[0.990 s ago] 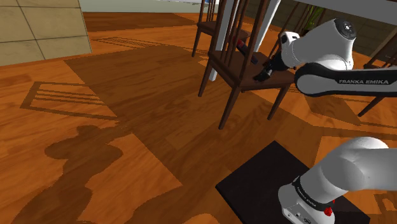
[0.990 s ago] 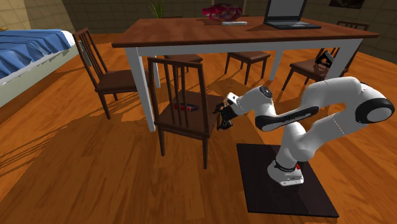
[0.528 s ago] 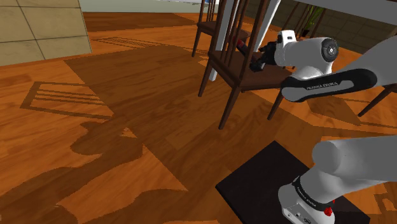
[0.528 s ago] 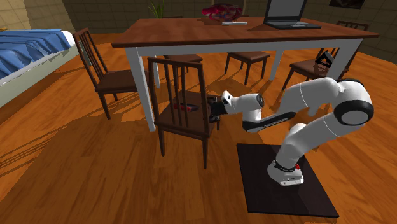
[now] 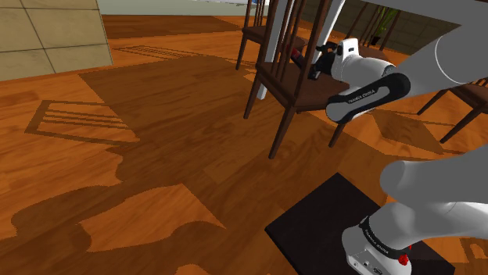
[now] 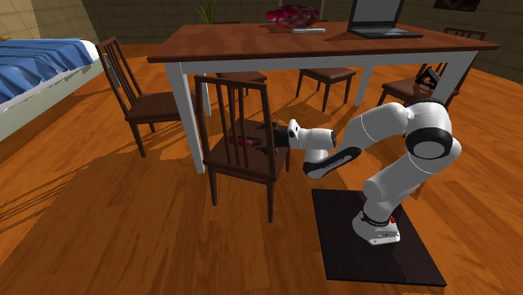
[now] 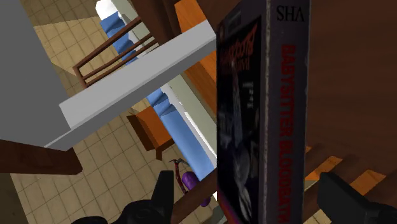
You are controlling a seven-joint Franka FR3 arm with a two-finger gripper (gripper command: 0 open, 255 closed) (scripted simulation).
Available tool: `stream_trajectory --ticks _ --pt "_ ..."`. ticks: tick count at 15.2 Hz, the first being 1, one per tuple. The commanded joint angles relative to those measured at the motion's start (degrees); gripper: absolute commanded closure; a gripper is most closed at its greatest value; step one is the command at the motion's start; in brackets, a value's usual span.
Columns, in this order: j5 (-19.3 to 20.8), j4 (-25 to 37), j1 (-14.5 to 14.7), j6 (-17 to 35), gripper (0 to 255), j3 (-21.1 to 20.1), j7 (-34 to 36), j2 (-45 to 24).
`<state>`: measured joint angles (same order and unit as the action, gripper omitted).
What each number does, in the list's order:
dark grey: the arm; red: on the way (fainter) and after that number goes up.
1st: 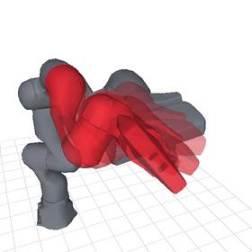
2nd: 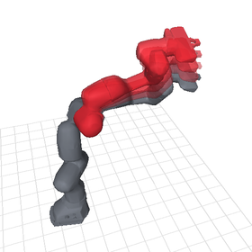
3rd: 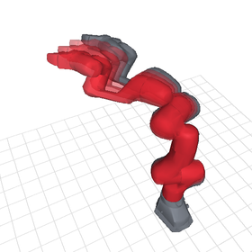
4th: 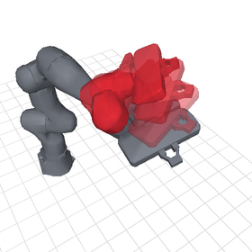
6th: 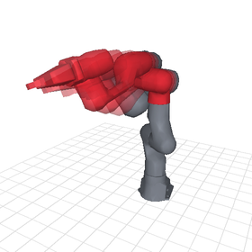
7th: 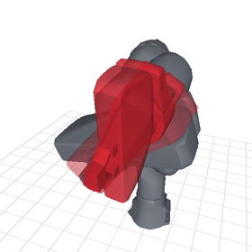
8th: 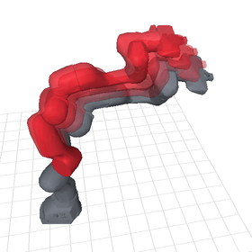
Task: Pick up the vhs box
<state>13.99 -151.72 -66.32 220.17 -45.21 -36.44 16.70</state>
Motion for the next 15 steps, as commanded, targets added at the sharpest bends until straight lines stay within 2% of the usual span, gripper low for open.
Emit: stream_trajectory --ticks 1,4,6,7,15 --pt "-2.9 -0.5 -1.7 2.0 0 -2.8 -3.0 -1.7" --pt "-7.3 -1.3 -3.8 4.9 0 -6.9 -8.1 -5.2" --pt "-7.3 -1.3 -3.8 4.9 0 -6.8 -8.1 -5.2" --pt "-7.2 -1.4 -3.7 4.9 255 -6.8 -8.0 -5.1" --pt "-7.1 -1.3 -3.7 4.9 255 -6.7 -8.0 -5.2"
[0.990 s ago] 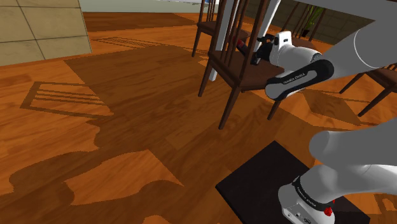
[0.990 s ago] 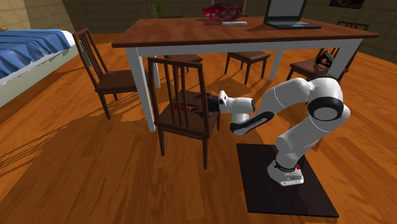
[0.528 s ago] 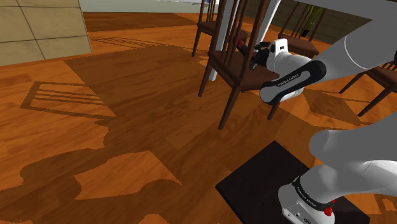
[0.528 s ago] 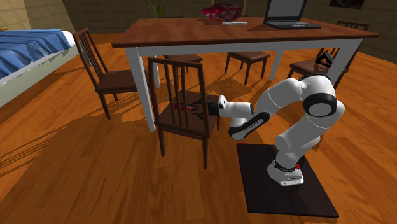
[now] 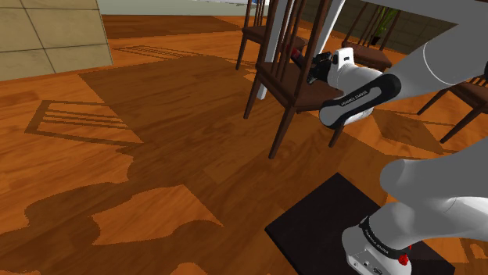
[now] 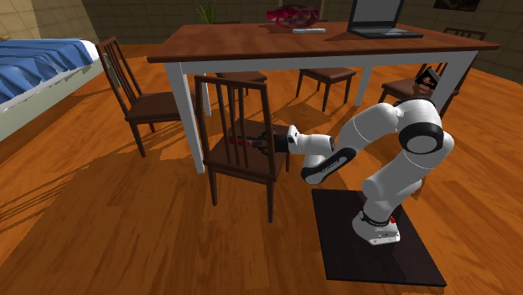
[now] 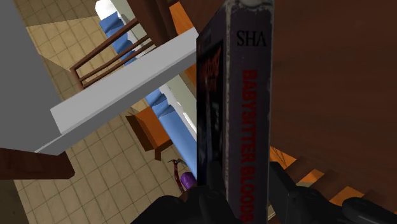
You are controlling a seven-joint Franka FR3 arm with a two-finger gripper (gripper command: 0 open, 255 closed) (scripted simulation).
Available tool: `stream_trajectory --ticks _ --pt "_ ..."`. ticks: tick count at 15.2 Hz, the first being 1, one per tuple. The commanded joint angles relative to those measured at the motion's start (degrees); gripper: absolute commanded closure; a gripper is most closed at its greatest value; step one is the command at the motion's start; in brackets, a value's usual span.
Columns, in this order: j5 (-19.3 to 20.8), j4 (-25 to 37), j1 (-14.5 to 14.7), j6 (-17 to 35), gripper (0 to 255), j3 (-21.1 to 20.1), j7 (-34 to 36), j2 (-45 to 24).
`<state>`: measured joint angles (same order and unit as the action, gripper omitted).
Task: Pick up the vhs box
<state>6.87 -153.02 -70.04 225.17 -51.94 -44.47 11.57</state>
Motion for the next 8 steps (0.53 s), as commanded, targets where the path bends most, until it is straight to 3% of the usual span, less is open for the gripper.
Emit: stream_trajectory --ticks 1,8 --pt "-0.2 0.0 0.0 -0.1 255 -0.1 -0.1 -0.1" --pt "8.5 1.9 4.2 -5.8 255 7.8 9.4 6.0"
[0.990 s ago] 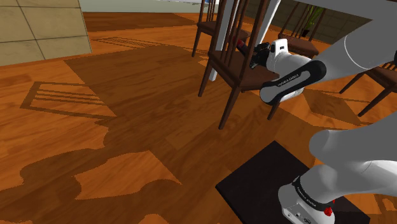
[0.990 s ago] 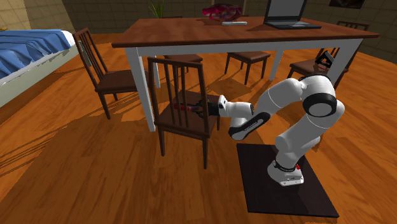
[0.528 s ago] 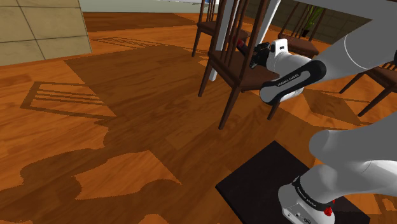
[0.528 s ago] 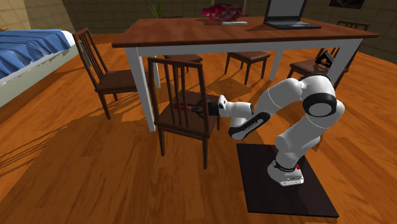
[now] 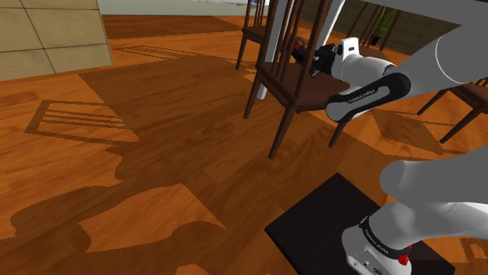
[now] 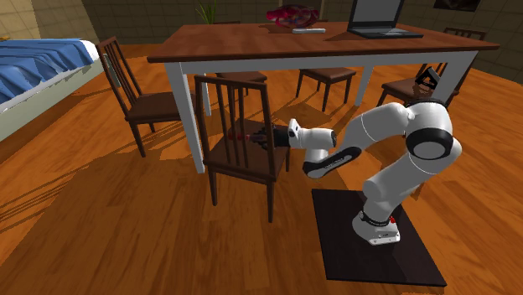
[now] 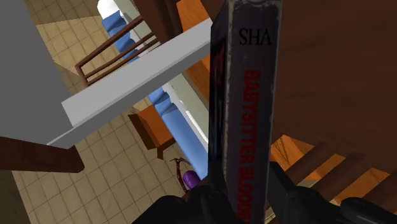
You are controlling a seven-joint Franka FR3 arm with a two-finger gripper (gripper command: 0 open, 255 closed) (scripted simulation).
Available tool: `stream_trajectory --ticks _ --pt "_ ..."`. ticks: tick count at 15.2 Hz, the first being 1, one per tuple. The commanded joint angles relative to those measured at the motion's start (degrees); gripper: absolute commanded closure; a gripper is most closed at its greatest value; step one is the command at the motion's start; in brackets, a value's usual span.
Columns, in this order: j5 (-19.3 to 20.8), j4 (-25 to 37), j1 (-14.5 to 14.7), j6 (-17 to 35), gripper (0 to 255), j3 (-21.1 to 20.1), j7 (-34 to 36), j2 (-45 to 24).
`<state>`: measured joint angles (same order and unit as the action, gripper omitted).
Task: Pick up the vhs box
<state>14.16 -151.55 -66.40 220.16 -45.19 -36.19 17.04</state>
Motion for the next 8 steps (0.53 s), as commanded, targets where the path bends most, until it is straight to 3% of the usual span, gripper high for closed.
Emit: stream_trajectory --ticks 1,8 --pt "2.4 0.8 1.3 -1.6 255 2.3 2.3 1.2" --pt "10.7 3.8 6.8 -7.2 255 10.5 9.7 4.5"
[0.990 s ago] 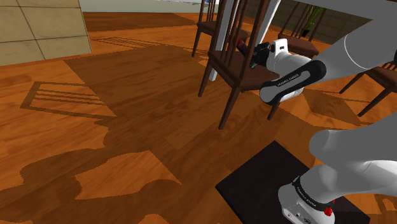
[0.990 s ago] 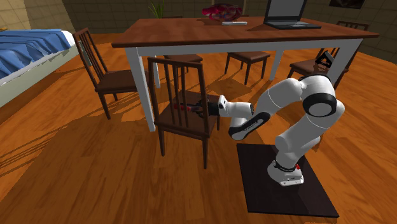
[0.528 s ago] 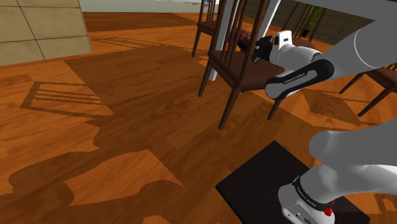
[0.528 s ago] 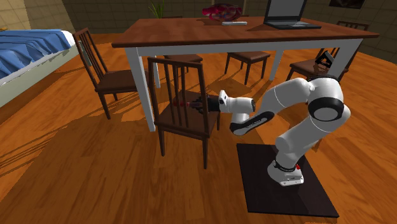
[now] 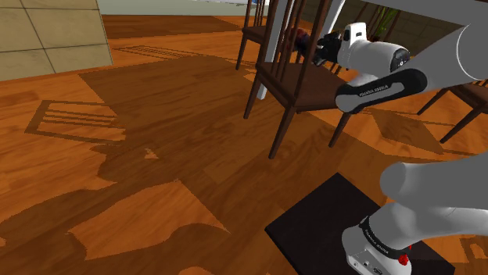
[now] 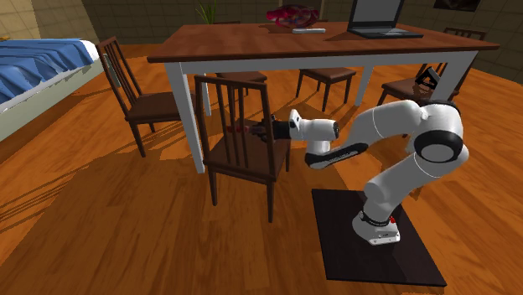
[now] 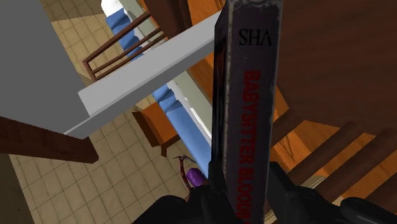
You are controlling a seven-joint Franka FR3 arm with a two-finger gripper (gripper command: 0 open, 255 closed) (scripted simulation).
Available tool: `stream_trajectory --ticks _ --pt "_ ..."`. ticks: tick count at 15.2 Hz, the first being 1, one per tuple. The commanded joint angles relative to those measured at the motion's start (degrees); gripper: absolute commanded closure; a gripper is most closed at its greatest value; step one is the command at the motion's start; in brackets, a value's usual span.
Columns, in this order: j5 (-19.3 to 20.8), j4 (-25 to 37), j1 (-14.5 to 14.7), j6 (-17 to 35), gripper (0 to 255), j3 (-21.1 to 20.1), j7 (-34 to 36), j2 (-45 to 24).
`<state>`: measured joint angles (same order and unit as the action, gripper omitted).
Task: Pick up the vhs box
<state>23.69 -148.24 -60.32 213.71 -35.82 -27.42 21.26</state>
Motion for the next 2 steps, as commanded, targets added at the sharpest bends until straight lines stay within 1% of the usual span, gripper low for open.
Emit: stream_trajectory --ticks 1,2 --pt "1.4 0.6 0.9 -0.8 255 1.4 1.1 0.3" --pt "1.4 0.6 0.9 -0.8 255 1.4 1.1 0.3"
